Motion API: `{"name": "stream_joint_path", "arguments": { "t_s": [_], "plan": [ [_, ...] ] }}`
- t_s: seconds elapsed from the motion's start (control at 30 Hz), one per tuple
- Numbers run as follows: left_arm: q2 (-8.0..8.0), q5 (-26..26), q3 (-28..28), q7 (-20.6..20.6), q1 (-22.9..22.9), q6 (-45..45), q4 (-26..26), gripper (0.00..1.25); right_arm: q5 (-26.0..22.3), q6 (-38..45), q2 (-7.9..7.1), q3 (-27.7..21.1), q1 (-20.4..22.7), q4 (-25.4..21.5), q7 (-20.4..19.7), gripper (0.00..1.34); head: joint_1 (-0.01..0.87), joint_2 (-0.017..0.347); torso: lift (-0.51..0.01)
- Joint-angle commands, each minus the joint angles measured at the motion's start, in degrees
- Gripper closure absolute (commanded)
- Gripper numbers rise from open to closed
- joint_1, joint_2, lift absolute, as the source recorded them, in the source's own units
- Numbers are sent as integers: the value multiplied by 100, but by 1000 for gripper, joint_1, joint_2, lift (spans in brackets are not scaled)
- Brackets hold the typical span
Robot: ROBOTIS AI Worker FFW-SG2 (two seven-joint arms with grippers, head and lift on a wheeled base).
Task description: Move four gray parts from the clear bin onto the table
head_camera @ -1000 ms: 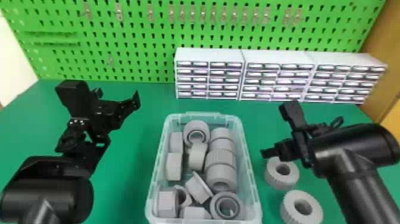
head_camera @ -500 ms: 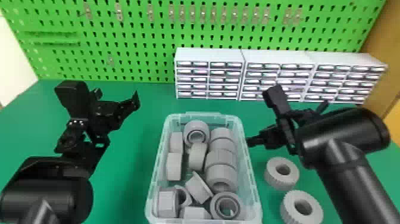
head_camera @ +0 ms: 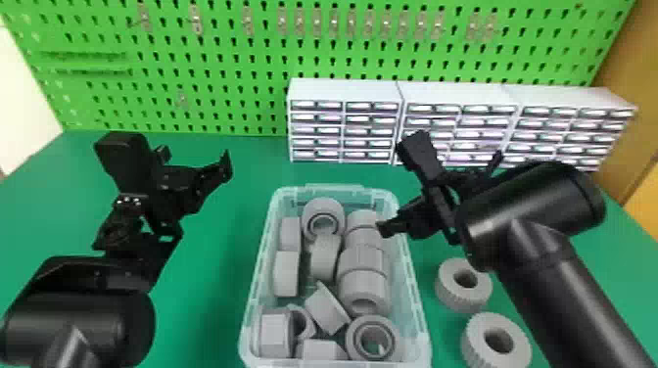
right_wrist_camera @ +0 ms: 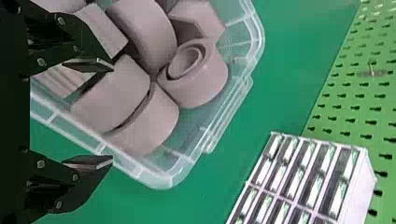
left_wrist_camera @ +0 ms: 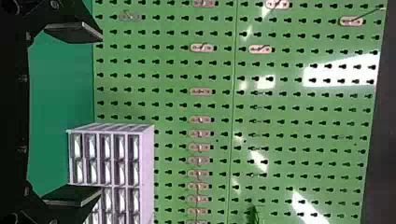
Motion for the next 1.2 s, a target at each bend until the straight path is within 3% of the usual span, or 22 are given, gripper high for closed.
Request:
{"name": "stream_joint_path", "arguments": {
  "t_s": [0.0, 0.37, 1.17],
  "plan": [
    [5, -1, -11, 0, -17, 4, 11, 136, -174, 55, 0, 268, -99, 35, -143, 552, 678, 34, -50],
    [5, -9, -11, 0, -8, 4, 38, 136, -112, 451, 53, 628, -248, 96, -161, 552, 678, 34, -50],
    [-4, -18, -20, 0, -17, 4, 47, 136, -95, 222, 44, 707, -318, 325, -169, 552, 678, 34, -50]
  ]
}}
